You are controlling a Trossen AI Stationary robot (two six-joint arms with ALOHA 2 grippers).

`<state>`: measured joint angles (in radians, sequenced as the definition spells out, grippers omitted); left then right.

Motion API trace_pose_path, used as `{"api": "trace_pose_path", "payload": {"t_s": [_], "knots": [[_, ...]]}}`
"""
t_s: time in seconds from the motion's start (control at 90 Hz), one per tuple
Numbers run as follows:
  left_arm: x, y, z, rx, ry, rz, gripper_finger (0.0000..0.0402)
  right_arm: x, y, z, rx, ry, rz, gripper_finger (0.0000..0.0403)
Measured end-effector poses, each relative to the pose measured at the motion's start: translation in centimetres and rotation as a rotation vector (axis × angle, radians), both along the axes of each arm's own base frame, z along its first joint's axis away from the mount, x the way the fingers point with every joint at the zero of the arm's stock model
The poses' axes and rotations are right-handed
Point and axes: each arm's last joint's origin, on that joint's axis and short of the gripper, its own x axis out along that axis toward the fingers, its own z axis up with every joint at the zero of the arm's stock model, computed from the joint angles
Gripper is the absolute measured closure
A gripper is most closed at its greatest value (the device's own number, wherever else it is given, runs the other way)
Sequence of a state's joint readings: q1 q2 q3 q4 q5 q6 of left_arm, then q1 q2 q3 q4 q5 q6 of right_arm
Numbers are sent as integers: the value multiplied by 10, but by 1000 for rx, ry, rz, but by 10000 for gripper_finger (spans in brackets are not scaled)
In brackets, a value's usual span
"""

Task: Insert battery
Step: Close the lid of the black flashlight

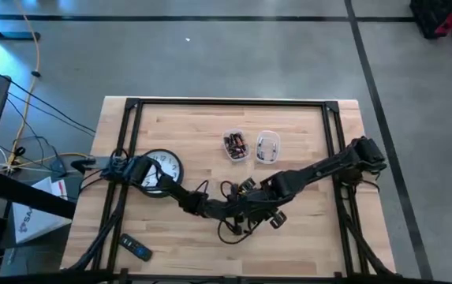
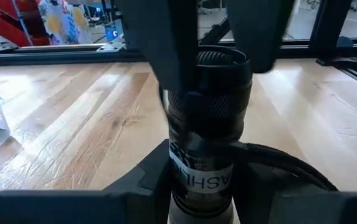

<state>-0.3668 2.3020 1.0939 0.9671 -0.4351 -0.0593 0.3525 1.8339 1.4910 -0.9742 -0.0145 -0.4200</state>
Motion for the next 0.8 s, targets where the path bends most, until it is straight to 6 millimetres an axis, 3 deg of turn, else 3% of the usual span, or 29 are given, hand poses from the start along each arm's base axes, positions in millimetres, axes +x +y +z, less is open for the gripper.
{"api": "trace_pose_path", "payload": {"t_s": [0.256, 0.522, 0.8], "knots": [[0, 0, -1, 2, 9, 0, 298, 2, -1, -2, 12, 4, -36, 253], [0, 0, -1, -2, 11, 1, 298, 4, -1, -9, 11, 28, -72, 310], [0, 0, -1, -5, 11, 2, 298, 5, -1, -9, 48, 48, -286, 327]]}}
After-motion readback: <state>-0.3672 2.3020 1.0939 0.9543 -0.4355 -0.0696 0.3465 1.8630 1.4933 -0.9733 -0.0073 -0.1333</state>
